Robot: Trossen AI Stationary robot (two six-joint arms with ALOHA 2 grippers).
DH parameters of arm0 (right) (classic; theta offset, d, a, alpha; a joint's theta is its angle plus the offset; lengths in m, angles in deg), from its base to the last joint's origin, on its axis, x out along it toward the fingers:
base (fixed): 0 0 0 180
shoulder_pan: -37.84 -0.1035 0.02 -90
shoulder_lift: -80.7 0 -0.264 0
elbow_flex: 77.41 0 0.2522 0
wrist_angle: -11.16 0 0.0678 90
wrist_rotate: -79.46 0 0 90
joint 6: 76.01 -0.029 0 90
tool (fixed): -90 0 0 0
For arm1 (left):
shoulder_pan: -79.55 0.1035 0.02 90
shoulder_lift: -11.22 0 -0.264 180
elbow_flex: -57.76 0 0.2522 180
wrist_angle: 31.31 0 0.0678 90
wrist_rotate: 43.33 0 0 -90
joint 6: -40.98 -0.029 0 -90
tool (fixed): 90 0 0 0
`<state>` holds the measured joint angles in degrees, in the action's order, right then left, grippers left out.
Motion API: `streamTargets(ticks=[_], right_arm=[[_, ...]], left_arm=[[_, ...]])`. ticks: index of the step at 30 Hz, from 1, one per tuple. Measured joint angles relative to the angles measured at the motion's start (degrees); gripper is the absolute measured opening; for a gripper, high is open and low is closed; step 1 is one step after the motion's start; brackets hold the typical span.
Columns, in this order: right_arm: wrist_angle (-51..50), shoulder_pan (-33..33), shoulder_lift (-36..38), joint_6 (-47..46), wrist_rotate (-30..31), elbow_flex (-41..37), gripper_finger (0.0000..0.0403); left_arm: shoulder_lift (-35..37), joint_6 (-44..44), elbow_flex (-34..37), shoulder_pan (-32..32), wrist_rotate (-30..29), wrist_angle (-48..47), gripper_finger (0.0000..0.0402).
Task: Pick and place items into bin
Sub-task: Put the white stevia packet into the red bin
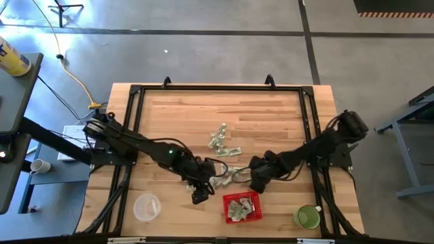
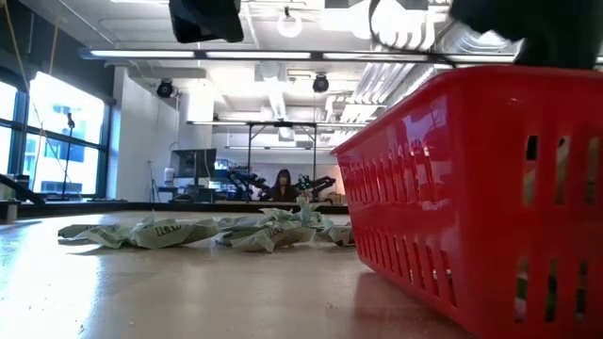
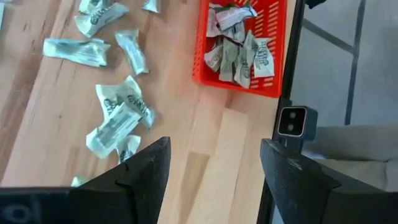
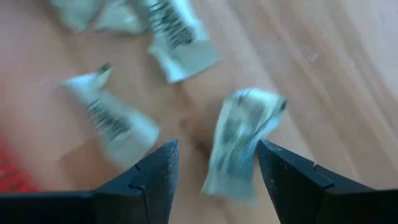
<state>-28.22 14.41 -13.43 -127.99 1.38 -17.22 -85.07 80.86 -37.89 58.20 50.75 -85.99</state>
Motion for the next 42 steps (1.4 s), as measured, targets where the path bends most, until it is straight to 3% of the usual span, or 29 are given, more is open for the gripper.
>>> streamTargets(ticks=[6,9,13,15,20,24,28,32,37,42], right_arm=[[-0.6,4.0,-2.0,-0.2,-1.5,0.3,0.0192],[-1.8,5.7,-1.8,1.0,-3.7,0.3,0.0137],[-3.1,6.9,-1.4,1.5,-5.5,0.2,0.0030],[-3.3,7.0,-1.0,1.1,-6.2,0.2,0.0012],[-2.3,2.8,3.5,-3.2,-8.6,0.5,0.0010],[-1.4,-3.9,8.2,-6.3,-3.2,5.6,0.0009],[-1.2,-9.8,8.6,-8.6,1.2,10.7,0.0005],[4.5,-13.0,6.8,-8.6,-3.9,14.0,0.0007],[9.2,-14.2,3.7,-9.1,-7.8,14.5,0.0045],[7.0,-14.1,0.6,-11.5,-6.9,14.3,0.0126]], left_arm=[[0.4,-2.6,0.0,1.1,1.5,-3.6,0.0280],[0.4,-5.1,0.0,1.9,1.8,-4.5,0.0280],[0.4,-8.5,0.0,3.2,1.9,-4.6,0.0280],[0.4,-9.8,0.0,3.5,2.4,-4.4,0.0280],[0.4,-11.3,0.0,3.3,0.1,-4.4,0.0278],[0.4,-11.2,0.0,5.5,-2.1,-6.8,0.0277],[1.1,-11.0,0.0,11.6,-4.0,-9.1,0.0277],[0.4,-13.5,0.0,19.2,-2.0,-5.9,0.0277],[-2.8,-13.4,0.0,28.4,1.4,-3.6,0.0277],[-6.8,-7.4,0.0,34.2,8.4,-9.4,0.0278]])
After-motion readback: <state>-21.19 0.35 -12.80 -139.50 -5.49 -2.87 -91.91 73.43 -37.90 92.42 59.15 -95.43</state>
